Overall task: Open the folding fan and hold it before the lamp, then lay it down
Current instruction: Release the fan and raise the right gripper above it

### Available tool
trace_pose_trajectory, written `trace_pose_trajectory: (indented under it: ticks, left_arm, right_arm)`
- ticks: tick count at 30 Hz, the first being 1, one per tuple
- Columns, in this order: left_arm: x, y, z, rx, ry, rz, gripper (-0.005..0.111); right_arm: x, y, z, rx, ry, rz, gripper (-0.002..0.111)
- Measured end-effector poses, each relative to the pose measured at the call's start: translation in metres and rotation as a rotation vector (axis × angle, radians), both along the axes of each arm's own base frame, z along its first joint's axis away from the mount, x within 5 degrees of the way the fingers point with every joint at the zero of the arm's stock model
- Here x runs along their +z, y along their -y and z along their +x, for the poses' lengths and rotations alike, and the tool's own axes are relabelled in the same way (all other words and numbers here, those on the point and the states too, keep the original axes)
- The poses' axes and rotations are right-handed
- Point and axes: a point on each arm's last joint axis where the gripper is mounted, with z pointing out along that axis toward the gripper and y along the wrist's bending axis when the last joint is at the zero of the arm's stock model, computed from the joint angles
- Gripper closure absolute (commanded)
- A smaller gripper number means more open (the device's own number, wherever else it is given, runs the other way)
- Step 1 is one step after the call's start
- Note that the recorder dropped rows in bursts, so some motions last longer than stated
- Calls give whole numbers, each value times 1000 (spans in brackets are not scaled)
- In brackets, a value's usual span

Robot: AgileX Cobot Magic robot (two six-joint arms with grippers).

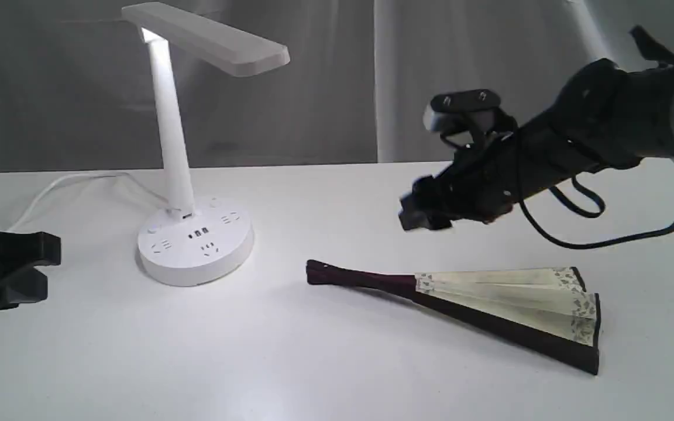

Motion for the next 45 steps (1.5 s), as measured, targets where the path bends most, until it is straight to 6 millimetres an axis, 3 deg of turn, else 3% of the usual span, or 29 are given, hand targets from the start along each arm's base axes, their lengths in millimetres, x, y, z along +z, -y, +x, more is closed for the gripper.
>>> trace_pose_trajectory:
  ticks: [3, 6, 13, 18, 21, 29, 45]
  left_arm:
    - [0, 0, 0, 0, 0, 0, 81]
    - [0, 0, 0, 0, 0, 0, 81]
    - [0, 0, 0, 0, 2, 0, 81]
    - [1, 1, 0, 5, 1, -10, 81]
    - [1, 1, 0, 8, 1, -17, 81]
    - [1, 1, 0, 8, 1, -17, 81]
    - [0, 1, 1, 8, -1, -16, 81]
  right_arm:
    - [5, -11, 5, -147, -40, 215, 48]
    - [-7, -26, 5, -198, -101, 311, 48]
    - [-35, -65, 1, -221, -164, 381, 49]
    - [-41, -84, 9, -219, -148, 396, 49]
    - [-56, -94, 16, -212, -160, 393, 49]
    - [-75, -102, 26, -186, -190, 400, 49]
    - [-80, -107, 9, -27, -331, 350, 49]
